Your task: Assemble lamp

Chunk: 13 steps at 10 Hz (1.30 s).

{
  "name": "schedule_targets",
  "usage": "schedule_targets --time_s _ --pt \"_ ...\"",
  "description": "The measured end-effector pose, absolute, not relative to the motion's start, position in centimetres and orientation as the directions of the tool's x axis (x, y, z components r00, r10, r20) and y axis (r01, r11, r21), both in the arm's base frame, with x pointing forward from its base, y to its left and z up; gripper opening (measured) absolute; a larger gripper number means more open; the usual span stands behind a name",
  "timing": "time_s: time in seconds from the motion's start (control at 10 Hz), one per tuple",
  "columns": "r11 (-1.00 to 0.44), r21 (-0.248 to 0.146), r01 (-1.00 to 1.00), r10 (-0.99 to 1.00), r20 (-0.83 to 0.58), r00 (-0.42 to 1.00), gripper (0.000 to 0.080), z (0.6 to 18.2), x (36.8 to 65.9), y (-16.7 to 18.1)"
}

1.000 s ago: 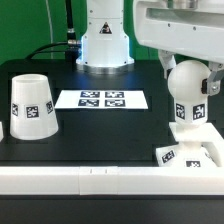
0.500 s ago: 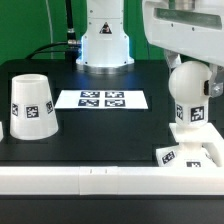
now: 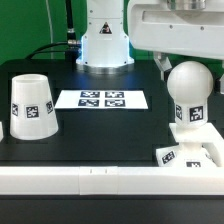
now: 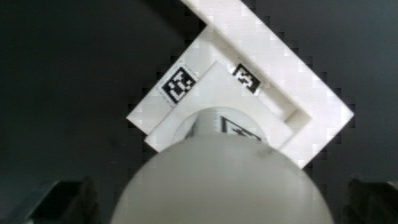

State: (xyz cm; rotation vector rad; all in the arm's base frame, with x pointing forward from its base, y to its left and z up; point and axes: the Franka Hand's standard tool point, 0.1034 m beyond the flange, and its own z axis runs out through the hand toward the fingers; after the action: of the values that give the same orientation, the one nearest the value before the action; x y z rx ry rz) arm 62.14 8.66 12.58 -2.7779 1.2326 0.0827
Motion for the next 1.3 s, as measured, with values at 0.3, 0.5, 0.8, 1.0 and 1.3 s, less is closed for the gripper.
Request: schedule_targets --time_s 0.3,0.5,0.8,1.0,1.3 --pt "-0.859 -0.091 -0.504 -0.499 -0.066 0.864 0.0699 12.56 62.1 8.5" --pt "-0.948 -0.099 -0.303 -0.301 -0.041 0.953 0.0699 12.58 62.15 8.55" --pt "-0.995 -0.096 0.016 0.016 -0.007 1.0 0.0699 12.48 62.31 8.42" --pt "-0.98 -0.079 0.183 0.184 0.007 0.983 0.0699 12.47 62.32 8.21" --pt "-0.966 -0.075 0.246 0.246 0.014 0.969 0.0583 12.56 62.46 7.99"
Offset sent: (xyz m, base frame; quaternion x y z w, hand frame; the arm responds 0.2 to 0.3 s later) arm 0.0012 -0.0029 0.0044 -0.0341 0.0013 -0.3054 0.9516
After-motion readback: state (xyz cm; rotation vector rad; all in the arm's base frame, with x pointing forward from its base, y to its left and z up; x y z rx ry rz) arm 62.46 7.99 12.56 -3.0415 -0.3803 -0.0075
